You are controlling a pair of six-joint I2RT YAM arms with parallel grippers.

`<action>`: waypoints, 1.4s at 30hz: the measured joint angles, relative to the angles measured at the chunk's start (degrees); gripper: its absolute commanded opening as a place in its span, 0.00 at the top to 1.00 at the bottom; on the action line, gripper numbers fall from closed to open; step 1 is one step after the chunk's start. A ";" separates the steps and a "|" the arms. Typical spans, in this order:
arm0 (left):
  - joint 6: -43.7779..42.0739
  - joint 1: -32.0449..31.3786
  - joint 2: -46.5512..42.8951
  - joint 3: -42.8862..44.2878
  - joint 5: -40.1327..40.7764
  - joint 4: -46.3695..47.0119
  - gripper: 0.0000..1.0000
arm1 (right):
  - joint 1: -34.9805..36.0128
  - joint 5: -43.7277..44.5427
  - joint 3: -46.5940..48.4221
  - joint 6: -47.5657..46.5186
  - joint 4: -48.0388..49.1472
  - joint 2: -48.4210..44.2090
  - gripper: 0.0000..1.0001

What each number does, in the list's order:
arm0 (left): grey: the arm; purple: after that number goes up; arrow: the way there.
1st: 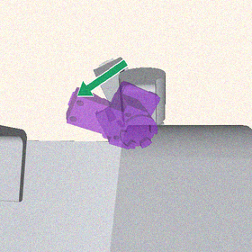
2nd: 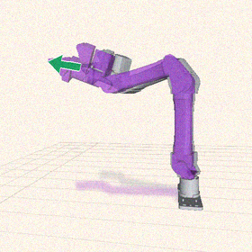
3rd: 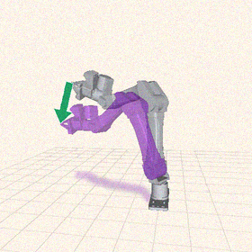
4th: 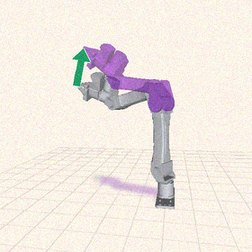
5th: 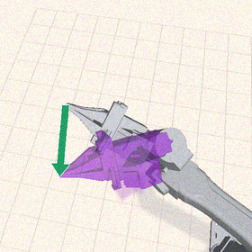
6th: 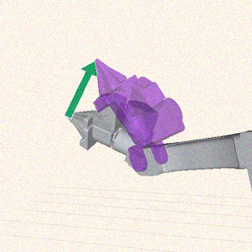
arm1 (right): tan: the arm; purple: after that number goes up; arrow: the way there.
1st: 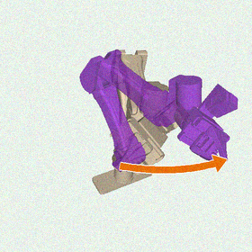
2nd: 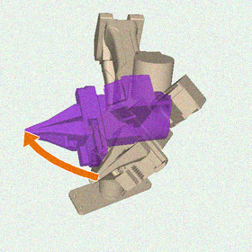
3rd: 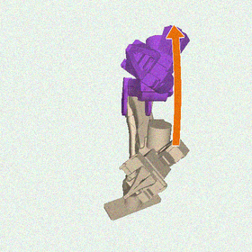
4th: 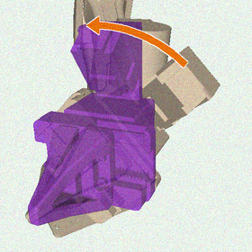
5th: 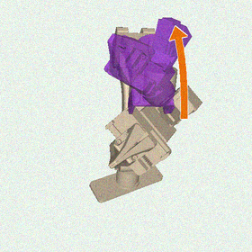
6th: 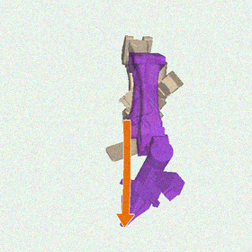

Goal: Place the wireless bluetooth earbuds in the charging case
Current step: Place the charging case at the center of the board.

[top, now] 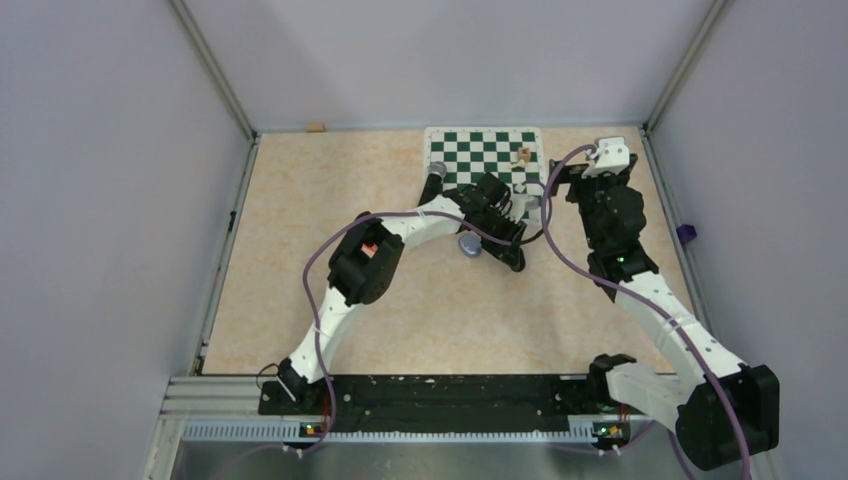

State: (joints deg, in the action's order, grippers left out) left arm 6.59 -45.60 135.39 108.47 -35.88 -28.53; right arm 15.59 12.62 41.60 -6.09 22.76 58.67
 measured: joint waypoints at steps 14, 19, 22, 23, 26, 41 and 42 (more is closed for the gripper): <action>1.46 -0.31 0.00 1.31 5.81 -0.04 0.83 | 0.00 -0.07 -0.72 0.17 0.20 -0.02 0.01; 1.22 -0.31 0.00 2.08 8.83 -0.26 0.75 | -0.02 -0.11 -0.76 0.17 0.28 -0.02 0.01; 1.20 -0.33 -0.02 2.23 9.97 -0.24 0.73 | -0.02 -0.17 -0.76 0.17 0.33 -0.02 0.01; 1.22 -0.33 -0.02 2.23 10.08 -0.24 0.70 | -0.02 -0.22 -0.76 0.17 0.33 -0.02 0.01; 1.25 -0.33 -0.02 2.23 10.19 -0.22 0.68 | -0.02 -0.24 -0.76 0.17 0.33 -0.02 0.01; 1.86 -0.92 0.52 2.23 10.56 -1.60 0.59 | -0.02 -0.28 -0.76 0.17 0.39 0.00 0.01; 1.99 -0.92 0.52 2.23 10.43 -1.62 0.59 | -0.02 -0.28 -0.76 0.17 0.39 0.00 0.01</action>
State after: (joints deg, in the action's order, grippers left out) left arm 8.58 -46.52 135.92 110.69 -25.45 -30.15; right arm 15.57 12.34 40.84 -5.91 23.16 58.67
